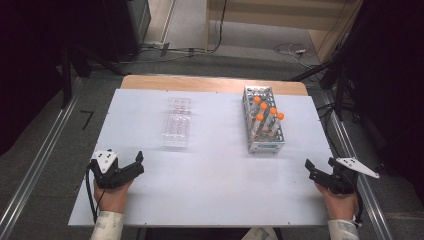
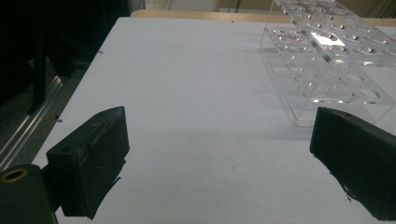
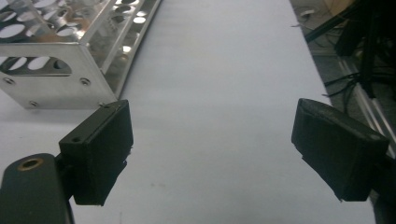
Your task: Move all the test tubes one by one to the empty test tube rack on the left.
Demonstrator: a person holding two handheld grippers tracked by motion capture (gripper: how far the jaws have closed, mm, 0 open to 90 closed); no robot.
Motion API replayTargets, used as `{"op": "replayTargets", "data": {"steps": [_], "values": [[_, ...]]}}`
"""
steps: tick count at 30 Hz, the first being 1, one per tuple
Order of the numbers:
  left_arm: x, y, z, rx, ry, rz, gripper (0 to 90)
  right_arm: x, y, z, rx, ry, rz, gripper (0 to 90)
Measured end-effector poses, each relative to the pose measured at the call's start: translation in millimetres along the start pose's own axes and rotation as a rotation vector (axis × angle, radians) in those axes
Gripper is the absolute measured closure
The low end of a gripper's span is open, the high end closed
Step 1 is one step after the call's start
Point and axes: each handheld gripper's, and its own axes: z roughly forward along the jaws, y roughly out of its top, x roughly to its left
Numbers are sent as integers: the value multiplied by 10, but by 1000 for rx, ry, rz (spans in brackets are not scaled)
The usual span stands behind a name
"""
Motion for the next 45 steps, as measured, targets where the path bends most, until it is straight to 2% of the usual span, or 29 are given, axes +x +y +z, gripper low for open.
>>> {"op": "replayTargets", "data": {"steps": [9, 23, 35, 45], "values": [[-60, 5, 15, 6, -8, 19, 49, 76, 35, 76, 15, 31, -26, 122], [-27, -3, 10, 16, 5, 16, 49, 138, 176, 143, 1, 66, -31, 148], [-25, -5, 2, 15, 9, 14, 48, 176, 245, 173, -9, 74, -45, 148], [-28, -4, 2, 13, 9, 15, 49, 242, 343, 262, -8, 83, -63, 148]]}}
